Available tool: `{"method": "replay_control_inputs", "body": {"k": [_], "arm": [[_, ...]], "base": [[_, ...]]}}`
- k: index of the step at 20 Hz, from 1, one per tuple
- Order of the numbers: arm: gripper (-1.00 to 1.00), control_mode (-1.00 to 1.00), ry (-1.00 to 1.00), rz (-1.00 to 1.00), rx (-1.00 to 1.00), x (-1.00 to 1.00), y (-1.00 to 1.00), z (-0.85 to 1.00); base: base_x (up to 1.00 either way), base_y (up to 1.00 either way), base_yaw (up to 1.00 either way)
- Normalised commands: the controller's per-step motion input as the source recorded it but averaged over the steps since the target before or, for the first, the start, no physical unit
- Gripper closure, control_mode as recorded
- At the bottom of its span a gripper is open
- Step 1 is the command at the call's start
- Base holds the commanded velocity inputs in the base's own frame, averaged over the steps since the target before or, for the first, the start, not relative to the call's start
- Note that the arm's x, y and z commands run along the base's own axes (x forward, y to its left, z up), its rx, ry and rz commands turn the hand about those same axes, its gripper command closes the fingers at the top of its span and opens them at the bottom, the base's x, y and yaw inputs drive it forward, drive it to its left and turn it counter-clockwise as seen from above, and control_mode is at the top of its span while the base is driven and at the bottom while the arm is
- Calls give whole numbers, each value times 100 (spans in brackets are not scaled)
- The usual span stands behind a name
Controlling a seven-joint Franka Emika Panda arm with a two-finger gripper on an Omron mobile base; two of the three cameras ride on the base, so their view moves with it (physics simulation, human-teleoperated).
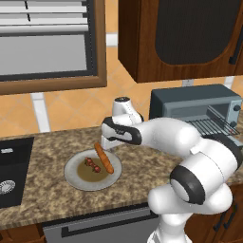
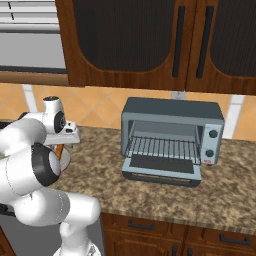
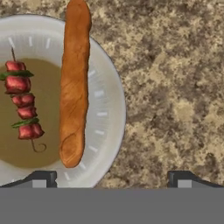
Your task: Pick up the kebab skewer and baguette bread, and place them inside the toaster oven. Close the toaster oven door and start by setting the timer.
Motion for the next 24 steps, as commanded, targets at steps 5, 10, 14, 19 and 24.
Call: {"method": "replay_control_inputs", "body": {"k": [5,10,14,19,24], "arm": [[-100,-100,0,0,0,32,48,-33],[-100,-100,2,0,0,2,35,-44],[-100,-100,0,0,0,4,21,-16],[-100,-100,0,0,0,2,1,-33],[-100,-100,0,0,1,2,0,-41]], "base": [[0,0,0],[0,0,0],[0,0,0],[0,0,0],[0,0,0]]}}
